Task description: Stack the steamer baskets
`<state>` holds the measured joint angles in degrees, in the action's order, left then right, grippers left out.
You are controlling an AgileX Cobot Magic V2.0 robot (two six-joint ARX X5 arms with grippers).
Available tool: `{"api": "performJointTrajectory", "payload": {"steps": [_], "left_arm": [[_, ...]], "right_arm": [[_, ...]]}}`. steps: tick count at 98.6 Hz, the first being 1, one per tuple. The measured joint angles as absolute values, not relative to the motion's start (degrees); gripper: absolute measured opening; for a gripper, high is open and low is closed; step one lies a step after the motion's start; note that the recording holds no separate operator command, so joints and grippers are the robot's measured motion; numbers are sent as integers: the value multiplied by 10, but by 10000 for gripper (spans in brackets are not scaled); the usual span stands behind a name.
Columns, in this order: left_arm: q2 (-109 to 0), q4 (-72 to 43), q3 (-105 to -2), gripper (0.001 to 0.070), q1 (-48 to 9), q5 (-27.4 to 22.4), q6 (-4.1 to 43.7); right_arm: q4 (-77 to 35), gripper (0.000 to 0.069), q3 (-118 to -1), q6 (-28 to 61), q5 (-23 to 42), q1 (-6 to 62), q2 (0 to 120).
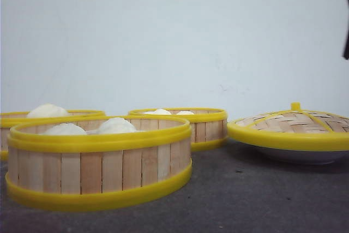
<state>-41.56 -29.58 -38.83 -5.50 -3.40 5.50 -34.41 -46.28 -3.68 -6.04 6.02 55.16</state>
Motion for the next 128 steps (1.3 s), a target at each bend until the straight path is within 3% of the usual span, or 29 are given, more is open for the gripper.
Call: {"api": "performJointTrajectory", "payload": {"steps": [5, 12, 43, 102, 128], "left_arm": [[-416, -296, -388, 386, -55, -34, 55], [-416, -296, -388, 420, -55, -34, 55], [-416, -294, -388, 428, -55, -34, 55], [-416, -294, -388, 428, -55, -34, 55], [-416, -294, -388, 428, -55, -34, 55]], "right_arm": [[-345, 568, -463, -37, -60, 60, 552], [-345, 601, -463, -36, -63, 60, 552], [-284, 616, -500, -44, -104, 101, 639], [-345, 615, -917, -40, -102, 163, 1081], [-371, 615, -1041, -30, -60, 173, 1211]]}}
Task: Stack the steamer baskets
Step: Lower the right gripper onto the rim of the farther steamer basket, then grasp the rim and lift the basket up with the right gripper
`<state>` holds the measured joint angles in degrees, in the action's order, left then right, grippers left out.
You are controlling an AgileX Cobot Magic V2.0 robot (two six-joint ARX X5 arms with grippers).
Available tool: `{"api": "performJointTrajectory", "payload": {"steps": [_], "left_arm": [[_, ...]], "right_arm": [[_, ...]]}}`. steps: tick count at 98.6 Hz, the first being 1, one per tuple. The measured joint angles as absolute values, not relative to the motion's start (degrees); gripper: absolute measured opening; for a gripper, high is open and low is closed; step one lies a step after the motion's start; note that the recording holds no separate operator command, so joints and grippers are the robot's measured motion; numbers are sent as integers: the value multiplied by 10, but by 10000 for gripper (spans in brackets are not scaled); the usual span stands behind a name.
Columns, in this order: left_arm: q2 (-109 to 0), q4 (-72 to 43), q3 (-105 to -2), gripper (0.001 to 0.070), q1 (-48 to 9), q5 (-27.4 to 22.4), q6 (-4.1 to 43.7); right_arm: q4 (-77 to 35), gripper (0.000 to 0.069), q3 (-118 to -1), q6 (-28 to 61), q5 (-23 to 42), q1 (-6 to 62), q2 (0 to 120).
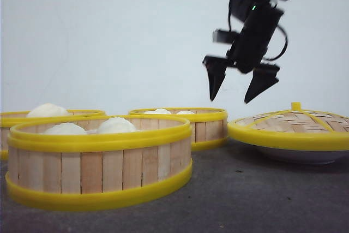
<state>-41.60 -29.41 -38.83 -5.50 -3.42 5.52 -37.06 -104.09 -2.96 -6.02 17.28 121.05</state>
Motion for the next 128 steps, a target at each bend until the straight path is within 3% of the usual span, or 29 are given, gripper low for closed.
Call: {"api": "performJointTrajectory", "payload": {"steps": [24, 42, 80, 105, 128], "left_arm": [[-416, -294, -388, 428, -55, -34, 55], [-416, -294, -389, 428, -55, -34, 55], [-416, -294, -389, 428, -55, -34, 55], [-416, -294, -389, 428, -55, -34, 55], [-416, -294, -389, 428, -55, -34, 55]], "right_arm": [[-371, 508, -1054, -28, -44, 176, 1252], [-366, 299, -1055, -28, -44, 176, 1255], [-319, 46, -1057, -47, -43, 183, 1272], [-296, 26, -1059, -63, -35, 187, 1275], [-376, 26, -1146, -86, -34, 189, 1283]]}}
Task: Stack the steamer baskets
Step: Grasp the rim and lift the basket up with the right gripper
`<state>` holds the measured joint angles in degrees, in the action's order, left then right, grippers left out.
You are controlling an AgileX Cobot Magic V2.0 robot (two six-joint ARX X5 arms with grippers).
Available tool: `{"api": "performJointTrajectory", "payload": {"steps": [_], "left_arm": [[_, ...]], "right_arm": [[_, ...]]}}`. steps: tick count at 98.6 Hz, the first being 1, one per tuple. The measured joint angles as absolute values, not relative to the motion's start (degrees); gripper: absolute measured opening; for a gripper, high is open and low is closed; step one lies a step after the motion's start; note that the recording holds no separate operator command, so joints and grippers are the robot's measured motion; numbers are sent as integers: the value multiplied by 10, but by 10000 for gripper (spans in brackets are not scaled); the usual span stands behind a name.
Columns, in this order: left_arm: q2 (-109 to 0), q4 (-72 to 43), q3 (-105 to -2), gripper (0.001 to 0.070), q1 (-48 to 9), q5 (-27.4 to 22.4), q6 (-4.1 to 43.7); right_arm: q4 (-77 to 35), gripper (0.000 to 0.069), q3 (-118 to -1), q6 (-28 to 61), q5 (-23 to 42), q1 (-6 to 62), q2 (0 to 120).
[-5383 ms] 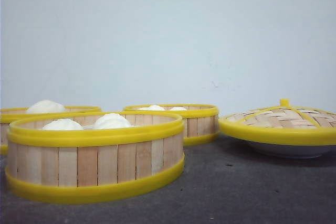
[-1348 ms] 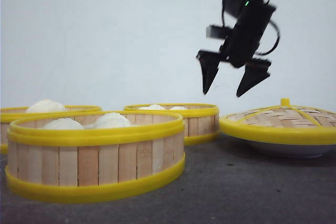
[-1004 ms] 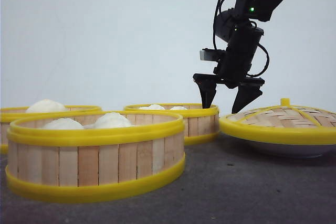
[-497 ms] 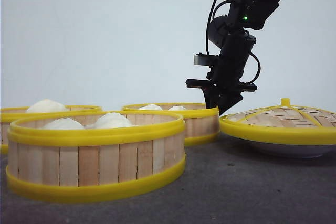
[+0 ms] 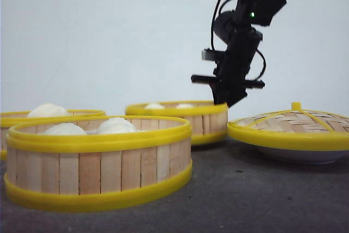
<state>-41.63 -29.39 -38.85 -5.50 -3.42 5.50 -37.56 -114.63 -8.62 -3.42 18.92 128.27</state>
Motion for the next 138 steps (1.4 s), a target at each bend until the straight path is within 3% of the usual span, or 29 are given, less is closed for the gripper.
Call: {"api": "performJointTrajectory", "payload": {"steps": [38, 60, 89, 138], "left_arm": [[-416, -294, -389, 428, -55, -34, 55], [-416, -294, -389, 428, -55, -34, 55], [-416, -294, -389, 428, -55, -34, 55], [-416, -294, -389, 428, -55, -34, 55]], "right_arm": [[-598, 26, -1341, -120, -37, 194, 1283], [-705, 26, -1364, -123, -36, 220, 1273], [-765, 26, -1364, -123, 1, 280, 1224], [-774, 26, -1364, -123, 41, 363, 1190]]}}
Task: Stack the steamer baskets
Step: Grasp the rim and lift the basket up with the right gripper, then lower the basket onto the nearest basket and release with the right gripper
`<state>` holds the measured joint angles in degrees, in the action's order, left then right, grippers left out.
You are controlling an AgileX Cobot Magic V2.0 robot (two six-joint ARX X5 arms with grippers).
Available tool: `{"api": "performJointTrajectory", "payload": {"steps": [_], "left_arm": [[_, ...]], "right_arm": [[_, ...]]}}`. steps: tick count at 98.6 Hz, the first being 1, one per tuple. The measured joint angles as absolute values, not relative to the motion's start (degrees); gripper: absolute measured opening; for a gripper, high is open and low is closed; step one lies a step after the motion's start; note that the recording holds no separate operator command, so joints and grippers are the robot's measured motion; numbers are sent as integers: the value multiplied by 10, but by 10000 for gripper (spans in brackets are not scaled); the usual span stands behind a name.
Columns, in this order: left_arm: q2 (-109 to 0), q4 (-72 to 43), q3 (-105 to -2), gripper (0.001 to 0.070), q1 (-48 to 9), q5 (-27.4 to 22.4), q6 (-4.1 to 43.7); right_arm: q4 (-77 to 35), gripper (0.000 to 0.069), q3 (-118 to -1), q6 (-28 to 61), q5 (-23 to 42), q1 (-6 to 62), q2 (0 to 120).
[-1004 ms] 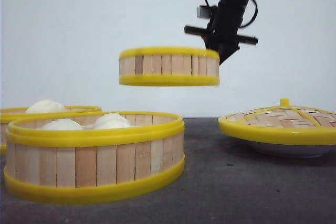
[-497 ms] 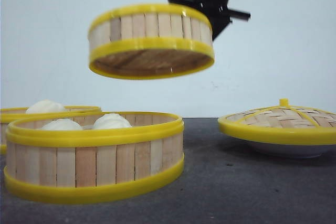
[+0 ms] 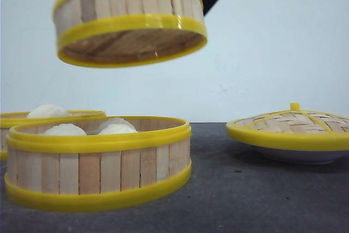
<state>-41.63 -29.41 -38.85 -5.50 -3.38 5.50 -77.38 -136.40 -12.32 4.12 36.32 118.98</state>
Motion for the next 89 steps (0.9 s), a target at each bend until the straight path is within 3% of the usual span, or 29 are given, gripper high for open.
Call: {"api": "performJointTrajectory", "payload": {"steps": [37, 53, 72, 89], "left_arm": [[-416, -294, -389, 428, -55, -34, 55], [-416, -294, -389, 428, -55, -34, 55], [-416, -294, -389, 428, -55, -34, 55], [-416, -294, -389, 428, -55, -34, 55]], "right_arm": [[-774, 26, -1290, -123, 74, 390, 1106], [-733, 26, -1154, -123, 70, 389, 1034], [-595, 26, -974, -123, -2, 390, 934], [-523, 26, -881, -118, -11, 390, 920]]}}
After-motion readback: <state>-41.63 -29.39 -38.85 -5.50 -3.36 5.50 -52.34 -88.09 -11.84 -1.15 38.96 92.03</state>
